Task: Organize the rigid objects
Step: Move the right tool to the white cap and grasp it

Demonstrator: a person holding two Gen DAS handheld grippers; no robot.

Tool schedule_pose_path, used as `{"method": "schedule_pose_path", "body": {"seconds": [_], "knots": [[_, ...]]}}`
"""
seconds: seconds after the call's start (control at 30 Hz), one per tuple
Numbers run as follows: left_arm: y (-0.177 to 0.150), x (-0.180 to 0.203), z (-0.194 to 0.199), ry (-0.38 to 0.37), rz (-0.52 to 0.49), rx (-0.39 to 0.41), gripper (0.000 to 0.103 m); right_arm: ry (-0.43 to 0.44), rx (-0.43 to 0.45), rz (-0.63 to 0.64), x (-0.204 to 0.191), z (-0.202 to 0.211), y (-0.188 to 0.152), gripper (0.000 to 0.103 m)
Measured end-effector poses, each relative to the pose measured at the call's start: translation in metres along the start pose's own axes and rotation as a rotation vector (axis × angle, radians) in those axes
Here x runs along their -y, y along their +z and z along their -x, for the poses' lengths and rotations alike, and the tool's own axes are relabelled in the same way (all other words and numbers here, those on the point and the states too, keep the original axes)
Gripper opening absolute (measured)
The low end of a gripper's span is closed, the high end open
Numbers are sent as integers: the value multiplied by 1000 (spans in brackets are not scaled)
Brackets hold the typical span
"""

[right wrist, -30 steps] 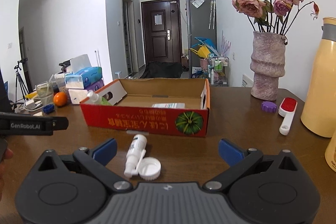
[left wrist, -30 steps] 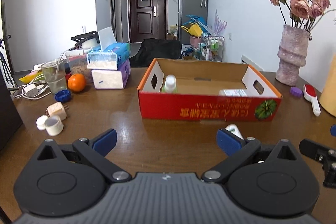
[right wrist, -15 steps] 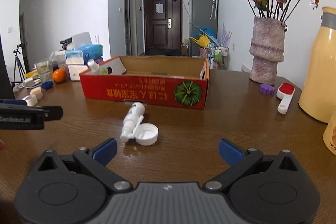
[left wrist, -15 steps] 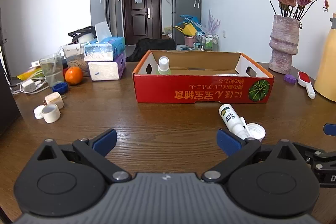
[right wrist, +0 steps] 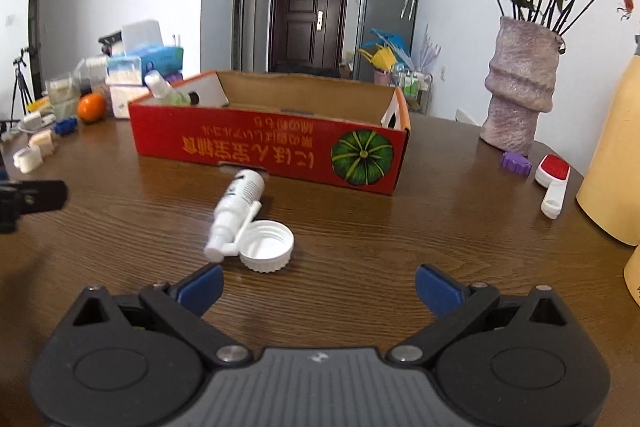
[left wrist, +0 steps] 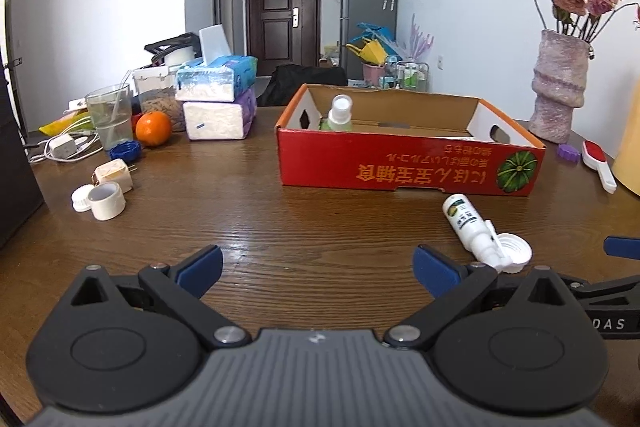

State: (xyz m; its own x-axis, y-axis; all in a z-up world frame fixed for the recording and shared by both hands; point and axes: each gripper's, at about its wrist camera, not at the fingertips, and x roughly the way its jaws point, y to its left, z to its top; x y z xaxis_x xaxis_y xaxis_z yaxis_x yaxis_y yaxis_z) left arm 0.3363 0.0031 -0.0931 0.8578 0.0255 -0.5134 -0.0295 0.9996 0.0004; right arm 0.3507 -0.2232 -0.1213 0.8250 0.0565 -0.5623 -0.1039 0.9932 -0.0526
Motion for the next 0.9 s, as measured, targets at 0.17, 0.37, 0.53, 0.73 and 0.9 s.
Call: {"method": "schedule_pose_path", "body": {"seconds": [0.17, 0.37, 0.53, 0.73, 0.9], "knots": [[-1, -1, -2, 2, 1, -10, 103, -12, -13, 48, -7, -17, 5, 100], [-2, 0, -4, 2, 2, -17, 103, -4, -39, 64, -10, -34, 10, 96], [-2, 0, -4, 2, 1, -18, 103, 17, -39, 72, -12, -41, 11, 90], [-3, 1, -6, -2, 1, -24, 103, 48, -28, 93, -19, -50, 16, 80], [-4, 1, -8, -4, 0, -35, 103, 103, -35, 74, -17, -53, 18, 54]]}}
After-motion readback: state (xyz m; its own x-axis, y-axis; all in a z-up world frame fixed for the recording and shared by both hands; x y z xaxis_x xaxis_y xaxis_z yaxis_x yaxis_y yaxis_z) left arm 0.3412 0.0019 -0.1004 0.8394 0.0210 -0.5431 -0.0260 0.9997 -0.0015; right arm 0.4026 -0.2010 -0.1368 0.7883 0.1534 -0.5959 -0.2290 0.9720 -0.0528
